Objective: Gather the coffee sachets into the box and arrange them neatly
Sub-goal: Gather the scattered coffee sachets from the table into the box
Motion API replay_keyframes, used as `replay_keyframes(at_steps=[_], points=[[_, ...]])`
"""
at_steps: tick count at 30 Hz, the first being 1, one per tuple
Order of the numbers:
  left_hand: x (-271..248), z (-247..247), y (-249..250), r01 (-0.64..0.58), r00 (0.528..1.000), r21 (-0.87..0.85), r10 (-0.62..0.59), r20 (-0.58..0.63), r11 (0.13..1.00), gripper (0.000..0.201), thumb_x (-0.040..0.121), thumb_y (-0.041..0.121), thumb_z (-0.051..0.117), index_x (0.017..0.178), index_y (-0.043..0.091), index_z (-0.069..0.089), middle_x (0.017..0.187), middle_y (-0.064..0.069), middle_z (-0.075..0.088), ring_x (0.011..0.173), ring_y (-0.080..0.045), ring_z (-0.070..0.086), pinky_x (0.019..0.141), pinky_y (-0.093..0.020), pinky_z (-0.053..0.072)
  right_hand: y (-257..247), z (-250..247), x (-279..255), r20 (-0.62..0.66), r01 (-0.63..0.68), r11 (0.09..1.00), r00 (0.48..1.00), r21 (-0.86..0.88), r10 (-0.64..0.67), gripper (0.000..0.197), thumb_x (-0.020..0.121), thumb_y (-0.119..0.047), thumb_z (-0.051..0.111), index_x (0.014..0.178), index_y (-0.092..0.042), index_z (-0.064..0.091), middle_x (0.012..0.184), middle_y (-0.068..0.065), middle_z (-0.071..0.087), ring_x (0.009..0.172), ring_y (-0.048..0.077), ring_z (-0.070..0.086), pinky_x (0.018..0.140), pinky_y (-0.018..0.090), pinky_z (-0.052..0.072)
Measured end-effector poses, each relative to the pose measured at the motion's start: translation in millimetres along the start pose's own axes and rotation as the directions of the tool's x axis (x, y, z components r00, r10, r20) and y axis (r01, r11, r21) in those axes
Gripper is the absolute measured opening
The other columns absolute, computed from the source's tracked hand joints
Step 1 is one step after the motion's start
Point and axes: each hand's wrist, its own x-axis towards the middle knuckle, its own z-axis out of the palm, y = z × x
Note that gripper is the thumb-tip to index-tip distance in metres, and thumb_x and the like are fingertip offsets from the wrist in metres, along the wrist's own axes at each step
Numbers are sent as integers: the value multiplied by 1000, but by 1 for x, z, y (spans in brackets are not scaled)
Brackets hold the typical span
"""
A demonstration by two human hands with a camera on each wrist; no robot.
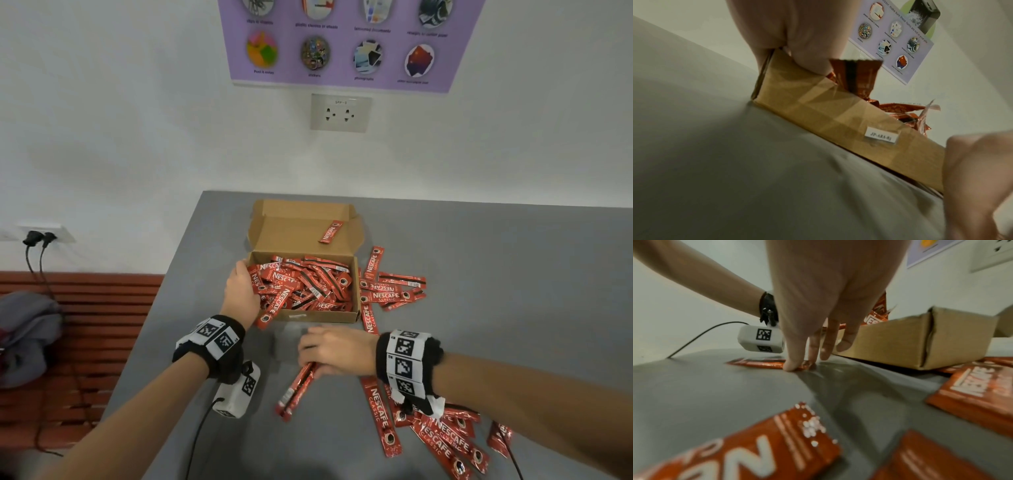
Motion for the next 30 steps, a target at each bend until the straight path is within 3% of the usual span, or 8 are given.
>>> replay_keyframes(at_steps=[3,6,11,14,18,22,25,30], points=[[1,0,-1,2,1000,-3,-2,3,1000,49,84,-12,46,130,2,37,123,-19,51,117,-32,49,101,-44,43,-1,-6,-2,-1,-68,994,998,84,68,17,90,-18,58,100,-4,58,99,11,59,94,24,53,84,42,46],[1,1,0,3,1000,-9,-3,4,1000,49,84,-12,46,130,2,37,123,-19,52,117,-32,49,101,-44,42,3,-27,-9,-179,-97,970,974,221,138,15,90,-21,59,98,-8,61,93,6,62,86,16,58,81,33,50],[0,1,-2,-38,999,-9,38,-15,999,42,86,-6,49,127,0,39,118,-20,53,112,-34,51,99,-44,42,26,-64,-15,-416,-306,911,816,276,400,44,84,-39,65,119,-14,57,102,-5,59,89,8,51,78,24,42],[1,1,-2,-38,999,11,38,-21,999,45,85,-11,44,128,-1,39,120,-21,53,114,-34,50,100,-44,41,37,-65,-39,-279,-411,880,839,237,467,69,76,-51,67,132,-19,44,121,-2,55,107,11,51,92,31,46],[1,1,-3,-34,999,11,35,-16,999,46,84,-12,45,129,-1,38,123,-21,51,116,-34,49,101,-44,41,32,-34,-92,62,-334,913,942,236,329,80,68,-52,73,136,-30,37,126,-2,43,109,9,43,98,36,43],[1,2,-2,-34,999,1,34,-13,999,46,85,-12,45,129,-1,37,123,-21,51,116,-33,49,100,-43,41,15,-3,-125,305,-273,962,916,2,259,98,67,-38,79,142,-46,17,151,2,9,129,18,28,104,44,39],[2,3,-5,-36,999,-1,36,-14,999,45,85,-10,46,128,0,38,122,-20,52,115,-33,50,100,-44,42,8,10,-132,352,-184,977,912,-110,211,102,70,-34,78,143,-48,9,155,0,-15,139,25,12,104,48,35],[3,4,-5,-30,999,1,30,-13,1000,47,85,-11,45,129,0,37,123,-20,51,116,-33,49,101,-44,42,12,15,-118,261,-143,976,948,-167,183,91,77,-27,72,145,-43,14,156,6,-2,132,24,21,95,48,45]])
